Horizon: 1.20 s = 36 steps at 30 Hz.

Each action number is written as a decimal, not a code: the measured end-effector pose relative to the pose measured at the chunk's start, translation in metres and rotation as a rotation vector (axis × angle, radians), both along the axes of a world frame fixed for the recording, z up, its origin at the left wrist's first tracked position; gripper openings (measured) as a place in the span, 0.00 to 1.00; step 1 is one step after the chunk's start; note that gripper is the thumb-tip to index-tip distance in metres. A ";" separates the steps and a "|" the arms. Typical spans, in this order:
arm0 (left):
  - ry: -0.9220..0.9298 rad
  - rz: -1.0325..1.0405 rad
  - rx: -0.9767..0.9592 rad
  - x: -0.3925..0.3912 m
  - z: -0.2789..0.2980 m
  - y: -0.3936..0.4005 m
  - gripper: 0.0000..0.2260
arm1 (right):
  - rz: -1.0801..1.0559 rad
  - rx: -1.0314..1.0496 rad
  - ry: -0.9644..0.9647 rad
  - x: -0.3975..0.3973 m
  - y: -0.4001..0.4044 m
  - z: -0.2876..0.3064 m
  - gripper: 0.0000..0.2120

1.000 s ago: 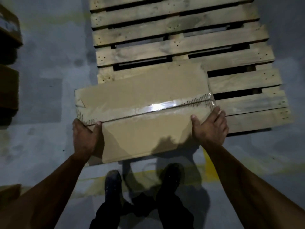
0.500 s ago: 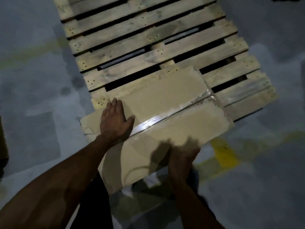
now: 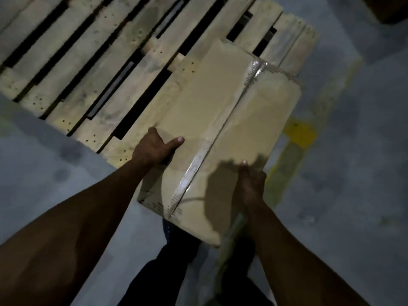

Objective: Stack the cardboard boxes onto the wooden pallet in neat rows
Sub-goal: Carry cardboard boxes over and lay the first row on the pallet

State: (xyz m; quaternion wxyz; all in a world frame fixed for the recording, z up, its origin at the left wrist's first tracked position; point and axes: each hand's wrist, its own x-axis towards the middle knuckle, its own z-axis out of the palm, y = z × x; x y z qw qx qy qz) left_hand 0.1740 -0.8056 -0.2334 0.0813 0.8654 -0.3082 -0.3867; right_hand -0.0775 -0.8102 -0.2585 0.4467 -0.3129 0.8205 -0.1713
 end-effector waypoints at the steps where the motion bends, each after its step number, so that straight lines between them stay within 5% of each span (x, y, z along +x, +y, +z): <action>1: -0.008 -0.007 -0.018 0.000 -0.004 0.002 0.39 | -0.024 -0.026 -0.040 0.002 0.000 0.006 0.36; 8: -0.109 -0.090 -0.193 -0.004 -0.010 0.037 0.47 | -0.076 -0.131 -0.176 0.003 0.045 0.004 0.31; 12: -0.131 0.005 -0.131 -0.001 -0.019 0.076 0.53 | -0.066 -0.149 -0.229 0.010 0.112 0.000 0.29; 19: -0.072 -0.029 -0.182 0.056 -0.071 0.089 0.45 | -0.056 -0.104 -0.222 0.031 0.166 0.012 0.33; 31: 0.060 0.029 -0.251 0.049 -0.051 0.085 0.41 | -0.220 -0.133 -0.215 0.049 0.165 0.027 0.32; 36: 0.000 0.076 -0.290 0.048 -0.030 0.081 0.47 | -0.208 -0.111 -0.217 0.057 0.160 0.035 0.32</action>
